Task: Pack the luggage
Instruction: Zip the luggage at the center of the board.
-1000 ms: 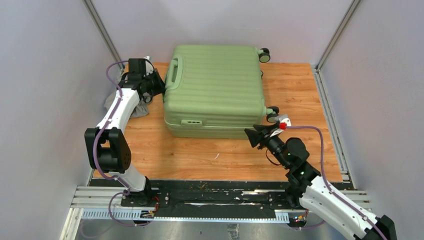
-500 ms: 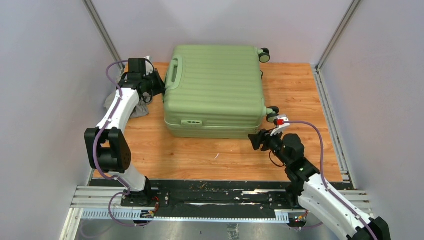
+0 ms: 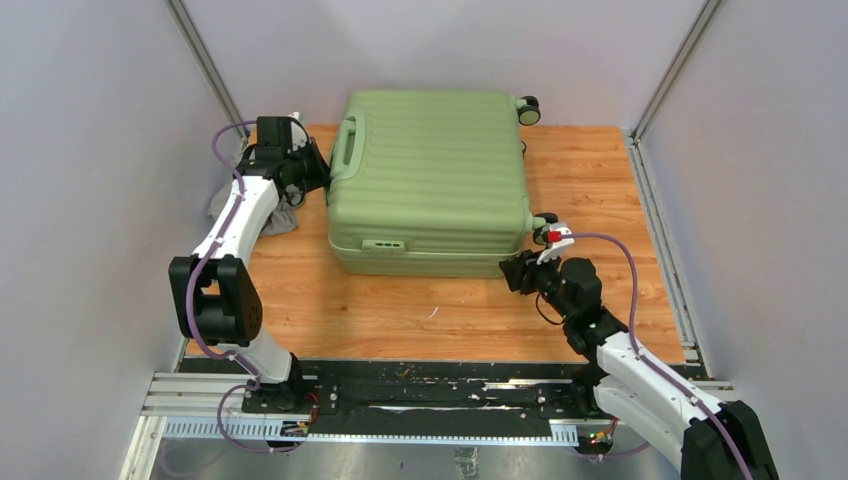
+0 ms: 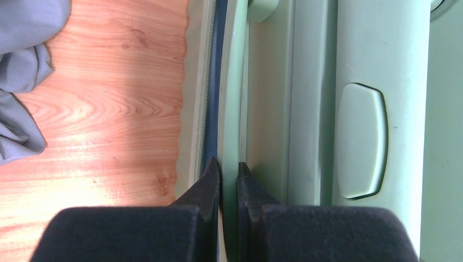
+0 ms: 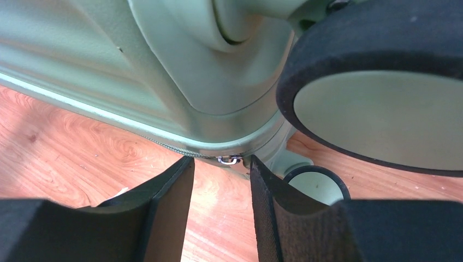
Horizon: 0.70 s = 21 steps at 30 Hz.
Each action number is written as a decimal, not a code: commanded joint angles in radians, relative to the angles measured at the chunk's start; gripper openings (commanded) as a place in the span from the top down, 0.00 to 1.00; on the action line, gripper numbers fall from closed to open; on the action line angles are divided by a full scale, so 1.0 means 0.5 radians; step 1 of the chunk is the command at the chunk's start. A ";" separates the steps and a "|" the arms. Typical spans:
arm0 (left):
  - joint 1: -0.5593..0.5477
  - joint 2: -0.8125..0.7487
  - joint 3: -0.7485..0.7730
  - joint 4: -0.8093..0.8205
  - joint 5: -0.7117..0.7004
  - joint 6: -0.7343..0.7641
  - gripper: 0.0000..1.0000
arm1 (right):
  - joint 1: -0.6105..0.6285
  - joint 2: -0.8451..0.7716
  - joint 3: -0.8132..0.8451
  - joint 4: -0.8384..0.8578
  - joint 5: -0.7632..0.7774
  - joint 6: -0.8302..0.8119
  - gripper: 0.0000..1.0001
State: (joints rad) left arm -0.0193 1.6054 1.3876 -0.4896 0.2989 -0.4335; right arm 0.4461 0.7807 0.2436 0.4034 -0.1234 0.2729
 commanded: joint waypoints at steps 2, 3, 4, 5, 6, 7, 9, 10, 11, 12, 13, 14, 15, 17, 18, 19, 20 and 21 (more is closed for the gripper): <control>-0.017 -0.143 0.155 0.196 0.179 -0.094 1.00 | -0.020 0.058 -0.028 0.196 -0.049 -0.052 0.55; -0.017 -0.144 0.155 0.193 0.183 -0.093 1.00 | -0.022 0.058 -0.034 0.196 -0.038 -0.052 0.55; -0.017 -0.146 0.156 0.193 0.182 -0.095 1.00 | -0.021 0.058 -0.042 0.191 -0.026 -0.058 0.55; -0.017 -0.147 0.152 0.196 0.184 -0.092 1.00 | -0.024 0.057 -0.048 0.186 -0.012 -0.058 0.56; -0.017 -0.149 0.151 0.195 0.186 -0.095 1.00 | -0.030 0.057 -0.053 0.182 -0.001 -0.063 0.56; -0.017 -0.152 0.149 0.195 0.185 -0.095 1.00 | -0.037 0.058 -0.059 0.177 -0.002 -0.061 0.56; -0.017 -0.153 0.149 0.191 0.191 -0.093 1.00 | -0.055 0.056 -0.071 0.168 0.000 -0.065 0.57; -0.017 -0.156 0.148 0.191 0.189 -0.093 1.00 | -0.067 0.053 -0.079 0.166 0.002 -0.065 0.57; -0.017 -0.158 0.148 0.191 0.185 -0.092 1.00 | -0.076 0.052 -0.089 0.170 -0.004 -0.066 0.58; -0.017 -0.160 0.146 0.192 0.185 -0.092 1.00 | -0.081 0.046 -0.095 0.174 -0.011 -0.067 0.60; -0.017 -0.161 0.146 0.192 0.185 -0.093 1.00 | -0.086 0.042 -0.101 0.176 -0.022 -0.065 0.63; -0.016 -0.166 0.144 0.191 0.185 -0.093 1.00 | -0.090 0.041 -0.103 0.185 -0.046 -0.065 0.66; -0.017 -0.165 0.143 0.195 0.186 -0.093 1.00 | -0.091 0.037 -0.104 0.193 -0.067 -0.065 0.69; -0.017 -0.165 0.143 0.193 0.185 -0.096 1.00 | -0.092 0.024 -0.104 0.209 -0.099 -0.065 0.74; -0.017 -0.165 0.143 0.194 0.184 -0.095 1.00 | -0.092 0.017 -0.104 0.218 -0.115 -0.066 0.77; -0.016 -0.164 0.143 0.194 0.185 -0.099 1.00 | -0.093 0.009 -0.104 0.222 -0.135 -0.066 0.79; -0.017 -0.165 0.142 0.196 0.185 -0.099 1.00 | -0.092 0.002 -0.101 0.226 -0.155 -0.066 0.81; -0.017 -0.168 0.143 0.198 0.185 -0.098 1.00 | -0.092 0.000 -0.096 0.226 -0.170 -0.072 0.84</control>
State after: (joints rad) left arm -0.0174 1.6051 1.3880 -0.4896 0.2985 -0.4339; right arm 0.4103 0.7856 0.2043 0.4721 -0.1513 0.2501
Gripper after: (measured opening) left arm 0.067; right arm 0.207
